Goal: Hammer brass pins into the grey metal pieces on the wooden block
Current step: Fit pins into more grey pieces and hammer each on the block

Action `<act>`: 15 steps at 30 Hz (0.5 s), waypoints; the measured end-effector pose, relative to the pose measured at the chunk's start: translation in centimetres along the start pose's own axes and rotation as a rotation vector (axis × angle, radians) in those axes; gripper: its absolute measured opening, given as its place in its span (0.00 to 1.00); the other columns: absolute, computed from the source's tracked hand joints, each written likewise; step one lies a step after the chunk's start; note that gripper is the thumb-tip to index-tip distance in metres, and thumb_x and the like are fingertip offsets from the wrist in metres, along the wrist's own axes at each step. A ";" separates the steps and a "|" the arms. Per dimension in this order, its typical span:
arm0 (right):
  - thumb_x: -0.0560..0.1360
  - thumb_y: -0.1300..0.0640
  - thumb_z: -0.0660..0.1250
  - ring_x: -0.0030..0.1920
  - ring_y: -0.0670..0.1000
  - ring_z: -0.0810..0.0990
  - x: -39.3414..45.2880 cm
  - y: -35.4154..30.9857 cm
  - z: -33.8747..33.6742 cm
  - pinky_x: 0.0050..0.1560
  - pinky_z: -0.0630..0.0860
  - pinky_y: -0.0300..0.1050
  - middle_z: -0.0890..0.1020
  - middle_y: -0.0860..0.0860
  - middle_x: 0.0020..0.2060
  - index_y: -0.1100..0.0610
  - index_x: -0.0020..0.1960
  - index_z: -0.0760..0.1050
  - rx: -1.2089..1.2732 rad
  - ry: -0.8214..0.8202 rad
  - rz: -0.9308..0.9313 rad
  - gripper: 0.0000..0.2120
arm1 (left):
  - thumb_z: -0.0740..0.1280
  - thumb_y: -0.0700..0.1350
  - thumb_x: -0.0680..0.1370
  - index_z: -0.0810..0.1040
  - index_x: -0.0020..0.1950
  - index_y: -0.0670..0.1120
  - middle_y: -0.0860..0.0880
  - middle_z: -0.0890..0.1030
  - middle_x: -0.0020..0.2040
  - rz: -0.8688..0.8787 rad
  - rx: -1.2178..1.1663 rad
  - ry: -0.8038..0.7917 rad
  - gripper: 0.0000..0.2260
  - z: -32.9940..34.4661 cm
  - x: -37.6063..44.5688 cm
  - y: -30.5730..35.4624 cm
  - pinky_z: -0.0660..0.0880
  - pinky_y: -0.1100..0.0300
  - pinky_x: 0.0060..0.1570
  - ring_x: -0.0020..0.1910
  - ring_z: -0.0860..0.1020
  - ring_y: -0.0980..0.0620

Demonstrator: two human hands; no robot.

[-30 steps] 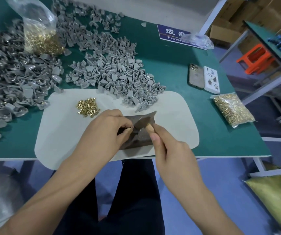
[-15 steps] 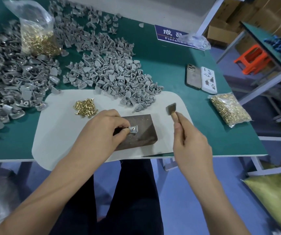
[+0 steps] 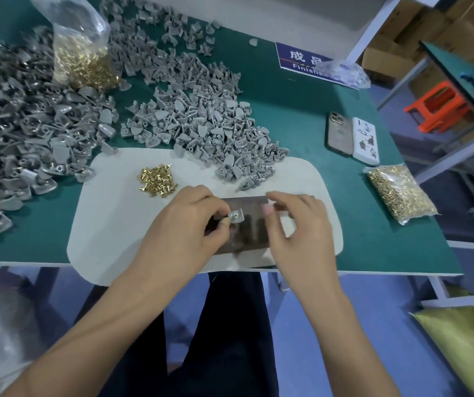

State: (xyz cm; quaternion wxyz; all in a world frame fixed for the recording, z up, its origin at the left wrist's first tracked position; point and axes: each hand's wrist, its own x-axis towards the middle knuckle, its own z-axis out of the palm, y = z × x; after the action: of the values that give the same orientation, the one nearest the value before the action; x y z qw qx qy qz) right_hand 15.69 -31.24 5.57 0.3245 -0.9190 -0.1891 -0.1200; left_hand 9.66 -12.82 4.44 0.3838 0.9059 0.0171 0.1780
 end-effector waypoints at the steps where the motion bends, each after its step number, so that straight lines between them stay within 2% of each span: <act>1: 0.78 0.54 0.70 0.53 0.51 0.77 0.2 -1.0 0.5 0.58 0.74 0.48 0.82 0.45 0.48 0.51 0.57 0.84 0.036 -0.035 -0.072 0.09 | 0.73 0.40 0.73 0.82 0.45 0.47 0.54 0.76 0.42 0.002 -0.009 0.021 0.03 -0.1 -0.1 -0.1 0.72 0.57 0.47 0.46 0.74 0.52; 3: 0.76 0.56 0.73 0.51 0.51 0.77 0.7 -2.6 1.8 0.56 0.74 0.48 0.83 0.43 0.47 0.49 0.53 0.84 0.062 -0.097 -0.150 0.06 | 0.74 0.39 0.73 0.82 0.45 0.46 0.53 0.76 0.42 -0.002 -0.010 0.062 0.04 -0.6 -0.3 -0.6 0.72 0.57 0.48 0.46 0.75 0.51; 6: 0.75 0.59 0.75 0.49 0.54 0.79 1.4 -4.2 3.9 0.53 0.75 0.55 0.83 0.45 0.44 0.51 0.48 0.85 0.080 -0.135 -0.193 0.04 | 0.74 0.38 0.72 0.83 0.47 0.44 0.51 0.78 0.43 -0.045 0.022 0.115 0.05 -2.0 -0.6 -2.1 0.72 0.58 0.50 0.48 0.76 0.49; 8: 0.75 0.59 0.75 0.48 0.55 0.79 1.9 -5.7 5.5 0.53 0.75 0.56 0.84 0.46 0.43 0.52 0.48 0.85 0.097 -0.178 -0.225 0.04 | 0.75 0.38 0.72 0.84 0.48 0.45 0.51 0.79 0.45 -0.086 0.047 0.134 0.06 -3.2 -1.2 -3.3 0.74 0.56 0.50 0.50 0.76 0.48; 10: 0.76 0.58 0.74 0.49 0.54 0.79 2.5 -7.2 7.0 0.54 0.75 0.55 0.84 0.46 0.44 0.51 0.49 0.86 0.136 -0.238 -0.259 0.04 | 0.74 0.42 0.73 0.84 0.48 0.49 0.55 0.79 0.45 -0.154 0.121 0.162 0.05 -4.9 -1.8 -4.4 0.75 0.54 0.45 0.50 0.76 0.49; 12: 0.77 0.57 0.73 0.50 0.51 0.79 3.3 -8.1 8.2 0.57 0.74 0.52 0.85 0.45 0.46 0.50 0.51 0.85 0.129 -0.284 -0.249 0.05 | 0.73 0.46 0.73 0.83 0.47 0.51 0.56 0.79 0.44 -0.217 0.234 0.212 0.04 -6.5 -2.3 -5.7 0.73 0.56 0.42 0.50 0.74 0.51; 15: 0.78 0.55 0.71 0.55 0.52 0.79 5.1 -8.0 9.2 0.58 0.75 0.53 0.85 0.45 0.48 0.48 0.53 0.84 -0.028 -0.353 -0.127 0.06 | 0.72 0.45 0.74 0.83 0.48 0.49 0.54 0.80 0.45 -0.322 0.319 0.269 0.04 -8.6 -2.9 -7.7 0.73 0.54 0.47 0.51 0.72 0.49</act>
State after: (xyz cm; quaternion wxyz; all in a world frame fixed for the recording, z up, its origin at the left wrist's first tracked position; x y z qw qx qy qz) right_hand 17.78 -18.23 4.75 0.2649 -0.9165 -0.2992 0.0203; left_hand 4.92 -1.91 3.67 0.2539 0.9087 0.2400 0.2286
